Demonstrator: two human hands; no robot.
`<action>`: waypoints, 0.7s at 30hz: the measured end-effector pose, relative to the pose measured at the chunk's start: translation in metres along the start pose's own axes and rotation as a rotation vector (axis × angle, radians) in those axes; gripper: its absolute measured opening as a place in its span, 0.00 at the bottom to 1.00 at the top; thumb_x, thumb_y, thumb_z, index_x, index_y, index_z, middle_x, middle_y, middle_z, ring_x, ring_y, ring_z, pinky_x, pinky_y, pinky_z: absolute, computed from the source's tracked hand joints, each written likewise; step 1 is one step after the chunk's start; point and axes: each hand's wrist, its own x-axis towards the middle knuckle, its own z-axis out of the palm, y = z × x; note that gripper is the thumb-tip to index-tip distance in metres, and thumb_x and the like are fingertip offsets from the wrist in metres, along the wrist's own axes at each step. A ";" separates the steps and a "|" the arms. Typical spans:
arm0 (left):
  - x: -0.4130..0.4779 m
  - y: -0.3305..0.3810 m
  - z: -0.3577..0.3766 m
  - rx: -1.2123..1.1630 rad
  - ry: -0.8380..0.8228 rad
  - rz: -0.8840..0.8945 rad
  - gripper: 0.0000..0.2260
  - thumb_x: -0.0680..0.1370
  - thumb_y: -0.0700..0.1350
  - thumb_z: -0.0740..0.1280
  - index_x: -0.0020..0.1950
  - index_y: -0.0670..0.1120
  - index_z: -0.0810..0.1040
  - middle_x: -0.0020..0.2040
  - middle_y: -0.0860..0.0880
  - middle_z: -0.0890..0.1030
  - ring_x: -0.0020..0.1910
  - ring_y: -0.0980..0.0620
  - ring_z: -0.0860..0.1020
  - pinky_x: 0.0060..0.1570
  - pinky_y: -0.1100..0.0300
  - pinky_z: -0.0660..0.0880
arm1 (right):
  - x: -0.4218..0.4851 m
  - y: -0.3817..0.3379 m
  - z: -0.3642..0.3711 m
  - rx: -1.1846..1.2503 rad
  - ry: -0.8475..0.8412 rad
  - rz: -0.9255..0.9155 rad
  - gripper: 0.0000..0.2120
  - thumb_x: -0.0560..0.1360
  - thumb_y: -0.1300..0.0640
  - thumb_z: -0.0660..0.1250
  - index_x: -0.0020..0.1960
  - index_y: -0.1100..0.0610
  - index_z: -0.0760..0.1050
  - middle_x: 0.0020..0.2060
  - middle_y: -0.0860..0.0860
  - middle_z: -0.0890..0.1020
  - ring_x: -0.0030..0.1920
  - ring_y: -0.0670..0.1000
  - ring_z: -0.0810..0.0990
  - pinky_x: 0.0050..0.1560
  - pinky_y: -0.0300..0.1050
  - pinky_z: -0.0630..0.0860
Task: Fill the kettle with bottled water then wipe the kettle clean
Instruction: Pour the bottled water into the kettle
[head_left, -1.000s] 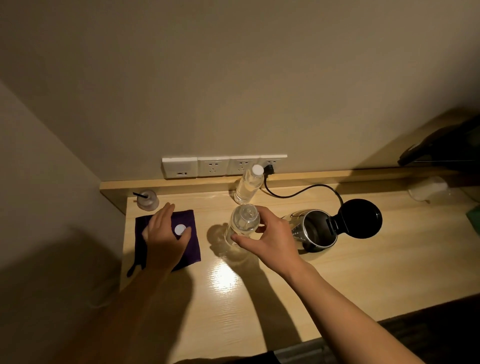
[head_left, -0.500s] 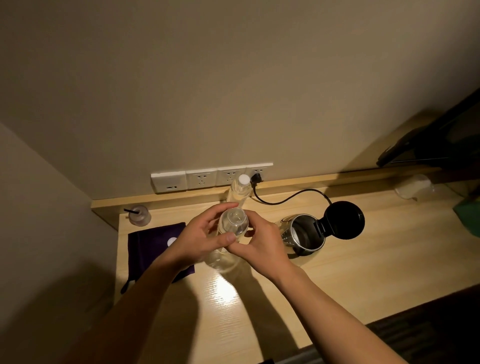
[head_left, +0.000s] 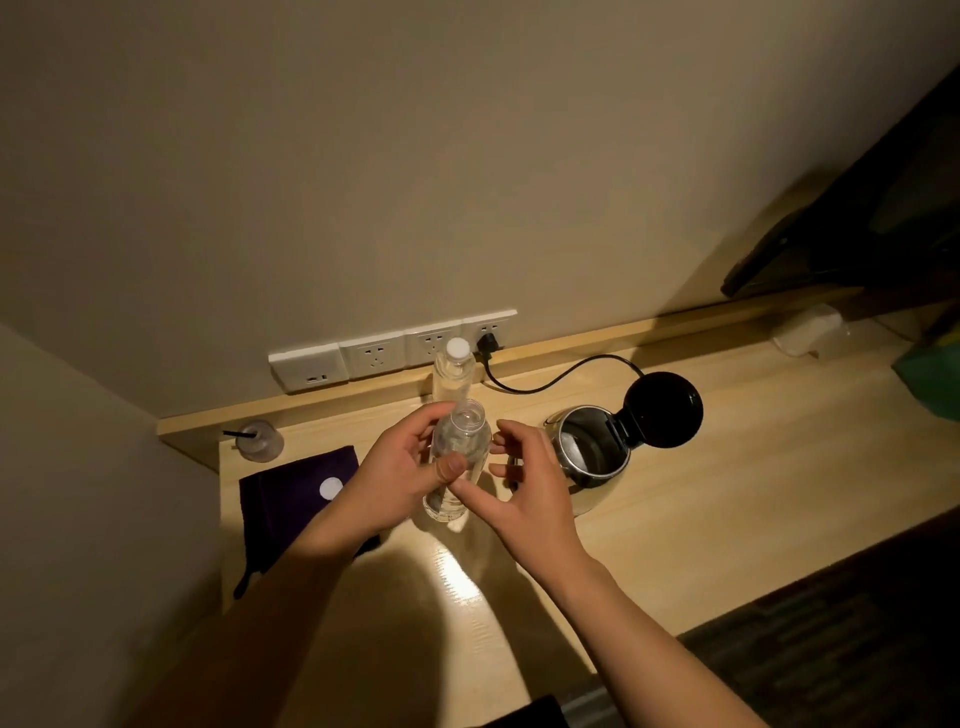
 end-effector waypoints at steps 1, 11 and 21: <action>0.001 -0.001 0.003 -0.004 -0.009 -0.013 0.28 0.70 0.62 0.77 0.69 0.59 0.77 0.65 0.50 0.83 0.66 0.47 0.81 0.65 0.50 0.77 | -0.008 0.008 -0.004 -0.006 0.029 0.000 0.36 0.70 0.42 0.79 0.72 0.52 0.70 0.63 0.45 0.76 0.63 0.42 0.78 0.59 0.36 0.78; 0.014 0.001 0.035 0.073 -0.107 -0.023 0.34 0.70 0.69 0.73 0.68 0.49 0.75 0.59 0.58 0.84 0.60 0.55 0.82 0.61 0.63 0.76 | -0.087 0.121 -0.055 -0.369 0.294 0.176 0.29 0.78 0.38 0.61 0.72 0.55 0.70 0.66 0.51 0.75 0.67 0.51 0.74 0.67 0.55 0.76; 0.033 -0.006 0.061 0.128 -0.310 -0.156 0.27 0.67 0.70 0.74 0.61 0.60 0.79 0.54 0.55 0.85 0.55 0.49 0.84 0.53 0.56 0.82 | -0.049 0.208 -0.069 -0.719 0.200 0.341 0.37 0.77 0.36 0.59 0.81 0.49 0.53 0.83 0.50 0.57 0.82 0.51 0.56 0.79 0.52 0.52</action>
